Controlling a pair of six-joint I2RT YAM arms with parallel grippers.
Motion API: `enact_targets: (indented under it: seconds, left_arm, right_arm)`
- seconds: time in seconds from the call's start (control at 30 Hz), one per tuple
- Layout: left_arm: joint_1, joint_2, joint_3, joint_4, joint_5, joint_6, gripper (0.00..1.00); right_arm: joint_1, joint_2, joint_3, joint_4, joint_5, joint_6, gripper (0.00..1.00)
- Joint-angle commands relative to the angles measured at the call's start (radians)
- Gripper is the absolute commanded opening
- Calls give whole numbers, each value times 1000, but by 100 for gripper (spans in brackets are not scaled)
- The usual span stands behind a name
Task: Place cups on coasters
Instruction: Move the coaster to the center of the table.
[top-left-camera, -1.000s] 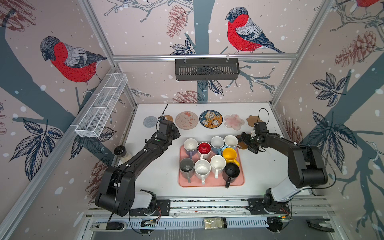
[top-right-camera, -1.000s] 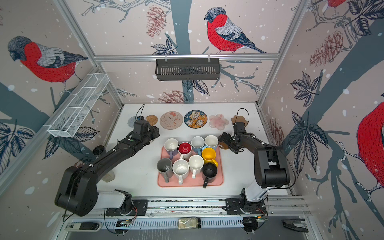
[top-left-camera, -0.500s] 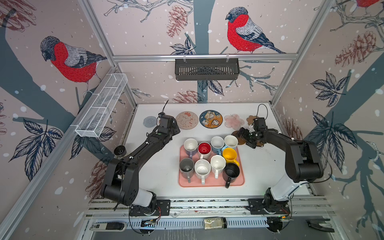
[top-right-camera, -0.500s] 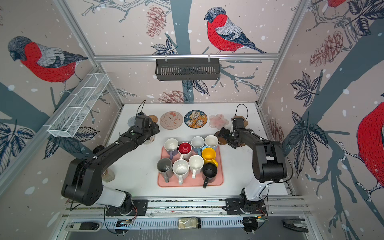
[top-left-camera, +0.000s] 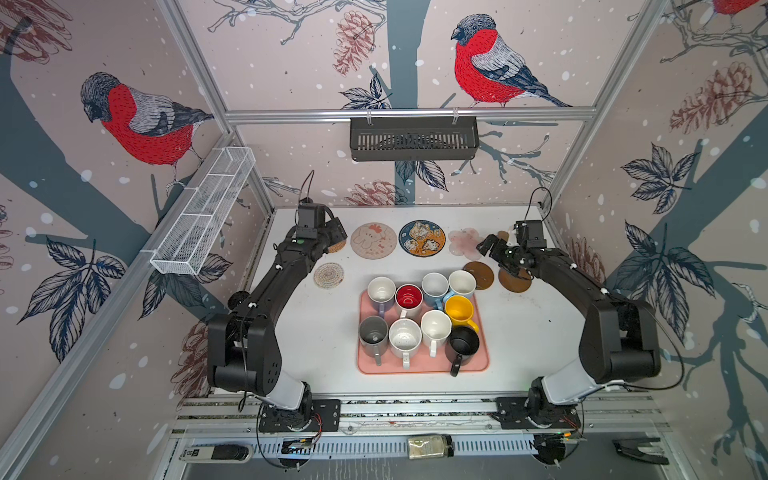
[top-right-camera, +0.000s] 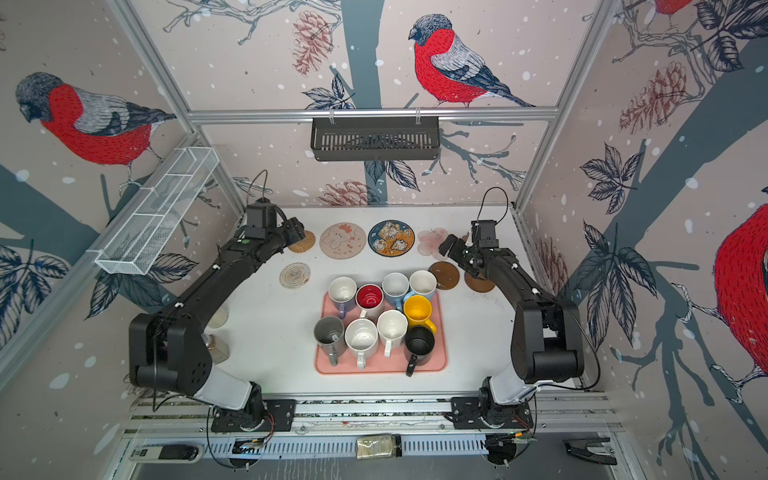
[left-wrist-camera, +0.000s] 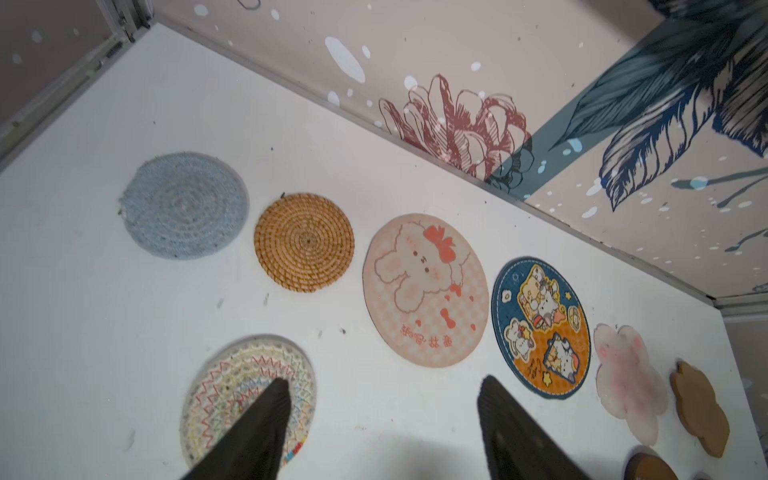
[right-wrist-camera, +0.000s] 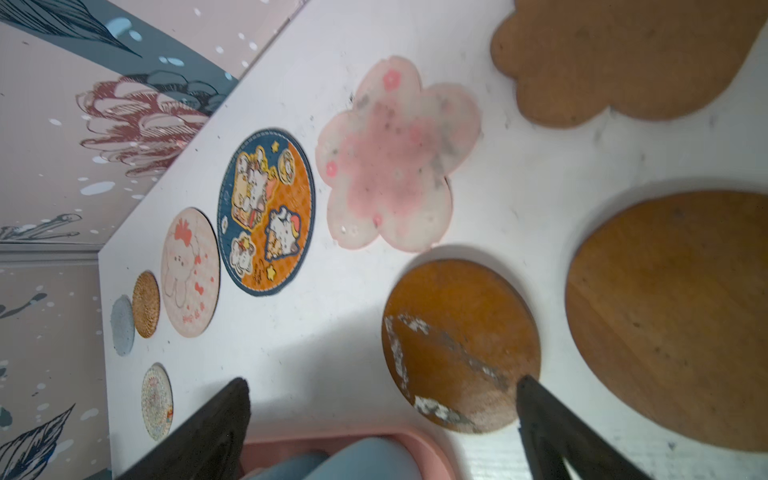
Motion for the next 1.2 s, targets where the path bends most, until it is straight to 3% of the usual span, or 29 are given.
enact_targets:
  seconds: [0.0, 0.1, 0.2, 0.4, 0.53, 0.63, 0.73, 0.8, 1.0, 1.17]
  left_arm:
    - [63, 49, 84, -145, 100, 88, 64]
    - [125, 124, 167, -204, 118, 110, 56]
    - [161, 220, 238, -248, 108, 84, 55]
    - [197, 424, 374, -304, 17, 45, 70]
    - [221, 527, 447, -346, -90, 40, 70]
    - [253, 581, 477, -348, -93, 48, 61]
    - [254, 617, 507, -370, -102, 66, 29]
    - [248, 601, 475, -374, -91, 71, 19]
    - [204, 389, 211, -302, -33, 63, 18]
    - [171, 332, 93, -264, 4, 52, 18]
  right_arm:
    - [2, 20, 46, 61, 46, -17, 100]
    - [5, 16, 51, 138, 52, -21, 99]
    - [4, 44, 90, 156, 46, -26, 100]
    - [12, 83, 104, 185, 15, -49, 100]
    - [14, 79, 76, 210, -10, -58, 99]
    - [22, 74, 54, 233, -33, -52, 99]
    - [33, 69, 54, 231, -28, -59, 99]
    - [38, 63, 55, 226, -24, -63, 100]
    - [40, 52, 58, 228, -31, -57, 99]
    - [51, 54, 47, 239, -45, -52, 100]
